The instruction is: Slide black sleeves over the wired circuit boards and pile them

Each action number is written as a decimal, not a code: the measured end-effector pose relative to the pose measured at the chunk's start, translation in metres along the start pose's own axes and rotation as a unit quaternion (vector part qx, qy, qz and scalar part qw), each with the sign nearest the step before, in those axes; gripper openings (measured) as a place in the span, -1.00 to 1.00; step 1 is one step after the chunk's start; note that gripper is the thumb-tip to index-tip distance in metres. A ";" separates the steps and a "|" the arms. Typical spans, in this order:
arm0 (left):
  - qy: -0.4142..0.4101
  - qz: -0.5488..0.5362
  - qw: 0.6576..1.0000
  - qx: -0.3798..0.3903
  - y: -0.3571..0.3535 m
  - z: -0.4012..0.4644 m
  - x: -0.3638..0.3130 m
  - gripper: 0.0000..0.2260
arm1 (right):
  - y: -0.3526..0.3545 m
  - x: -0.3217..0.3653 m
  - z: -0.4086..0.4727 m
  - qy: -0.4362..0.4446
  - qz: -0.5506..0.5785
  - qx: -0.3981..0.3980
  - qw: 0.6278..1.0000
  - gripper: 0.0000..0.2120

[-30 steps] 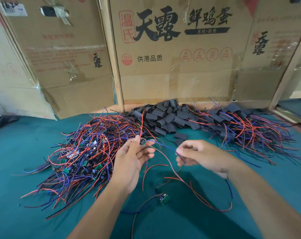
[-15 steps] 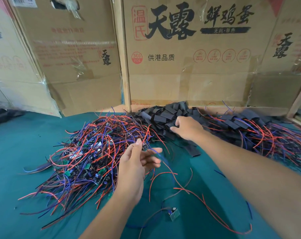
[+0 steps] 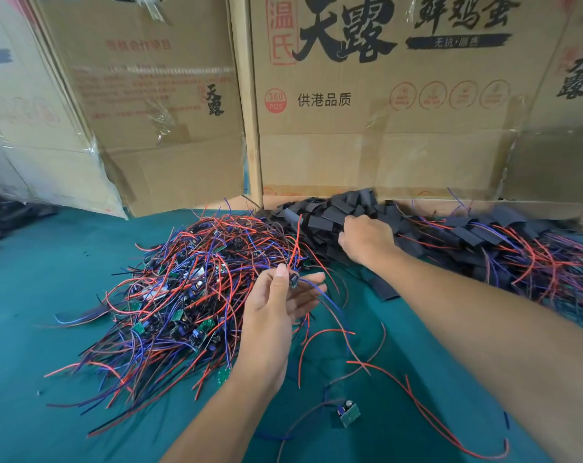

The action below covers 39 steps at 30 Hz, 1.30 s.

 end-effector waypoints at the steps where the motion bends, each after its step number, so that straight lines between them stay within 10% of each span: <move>1: 0.004 -0.009 1.000 -0.004 0.000 -0.001 -0.001 -0.75 | 0.005 -0.003 -0.003 -0.018 0.016 0.003 1.000 -0.84; 4: 0.019 -0.027 0.999 -0.019 0.000 -0.001 -0.002 -0.78 | 0.029 -0.025 -0.017 -0.088 0.211 0.060 0.972 -0.75; 8: 0.032 -0.041 0.998 -0.033 -0.001 -0.001 -0.003 -0.79 | 0.056 -0.064 -0.076 -0.113 0.597 0.220 0.763 -0.85; 10: 0.036 -0.050 0.997 -0.039 -0.001 -0.001 -0.005 -0.79 | 0.063 -0.083 -0.111 -0.092 0.632 0.238 0.731 -0.88; 17: 0.051 -0.081 0.994 -0.059 0.000 0.000 -0.011 -0.78 | 0.037 -0.123 -0.182 0.066 0.208 0.035 0.975 -0.87; 27: 0.036 -0.094 0.993 -0.062 0.002 0.002 -0.011 -0.78 | 0.030 -0.122 -0.194 0.109 0.067 0.083 0.988 -0.50; 39: 0.030 -0.110 0.992 -0.053 0.000 0.000 -0.015 -0.81 | 0.024 -0.114 -0.196 0.072 0.097 0.054 0.991 -0.57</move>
Point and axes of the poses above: each hand's wrist, its own z-axis towards the middle knuckle, its own y-axis out of the back of the hand, x = y × z, the point moved 1 cm from there along z, towards the middle knuckle, and after that the axes turned 13 degrees about -y, right-handed, at the moved point
